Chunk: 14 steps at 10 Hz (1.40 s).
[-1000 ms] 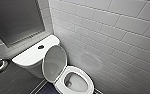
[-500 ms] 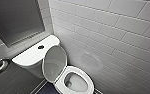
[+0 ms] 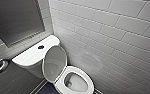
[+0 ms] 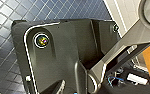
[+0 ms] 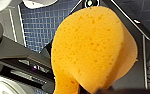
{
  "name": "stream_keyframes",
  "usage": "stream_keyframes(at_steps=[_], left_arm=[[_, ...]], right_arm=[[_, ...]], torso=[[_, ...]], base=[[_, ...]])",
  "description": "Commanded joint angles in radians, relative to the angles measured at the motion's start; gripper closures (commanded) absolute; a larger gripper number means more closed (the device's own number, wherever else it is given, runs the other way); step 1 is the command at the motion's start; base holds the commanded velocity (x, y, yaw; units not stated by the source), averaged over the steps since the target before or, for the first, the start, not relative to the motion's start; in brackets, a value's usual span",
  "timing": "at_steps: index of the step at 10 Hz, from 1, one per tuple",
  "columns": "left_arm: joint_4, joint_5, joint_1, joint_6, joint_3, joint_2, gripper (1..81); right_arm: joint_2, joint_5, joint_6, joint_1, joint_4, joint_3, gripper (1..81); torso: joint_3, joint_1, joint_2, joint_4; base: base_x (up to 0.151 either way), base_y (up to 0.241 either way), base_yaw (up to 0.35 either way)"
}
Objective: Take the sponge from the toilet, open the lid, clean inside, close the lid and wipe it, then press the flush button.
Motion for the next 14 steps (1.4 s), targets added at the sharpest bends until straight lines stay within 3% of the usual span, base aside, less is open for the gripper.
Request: stream_keyframes(at_steps=[1,2,3,4,6,9,12,13,14], left_arm=[[-0.267,0.379,-0.020,0.317,0.275,-0.070,1.0],[-0.440,0.445,-0.044,0.505,0.307,-0.057,1.0],[-0.587,0.453,-0.069,0.649,0.303,-0.038,1.0],[-0.667,0.456,-0.084,0.754,0.303,-0.024,1.0],[-0.761,0.504,-0.112,0.879,0.300,-0.003,1.0],[-0.907,0.499,-0.113,1.043,0.226,0.029,1.0],[-1.099,0.460,-0.109,1.205,0.130,0.056,1.0],[-1.242,0.400,-0.109,1.320,0.075,0.059,1.0],[-1.456,0.336,-0.098,1.517,0.012,0.069,1.0]], right_arm=[[-0.103,-0.064,0.013,0.035,-0.017,0.075,81.1],[-0.104,-0.067,0.013,0.038,-0.011,0.062,81.1],[-0.121,-0.067,0.019,0.035,-0.006,0.066,81.1],[-0.146,-0.067,0.022,0.026,-0.003,0.098,81.1],[-0.177,-0.053,0.010,0.027,0.043,0.126,81.1],[-0.201,-0.038,0.024,0.121,0.046,0.092,81.1],[-0.305,-0.046,0.116,0.245,0.056,0.178,81.1],[-0.325,-0.068,0.145,0.311,0.054,0.202,81.1],[-0.325,-0.128,0.174,0.380,0.054,0.209,81.1]], torso=[[0.000,0.000,0.000,0.000],[0.000,0.000,0.000,0.000],[0.000,0.000,0.000,0.000],[0.000,0.000,0.000,0.000],[0.000,0.000,0.000,0.000],[0.000,0.000,0.000,0.000],[0.000,0.000,0.000,0.000],[0.000,0.000,0.000,0.000],[0.000,0.000,0.000,0.000]], base=[[0.000,0.000,0.000],[0.000,0.000,0.000],[0.000,0.000,0.000],[0.000,0.000,0.000],[0.000,0.000,0.000],[0.000,0.000,0.000],[0.000,0.000,0.000],[0.000,0.000,0.000],[0.000,0.000,0.000]])
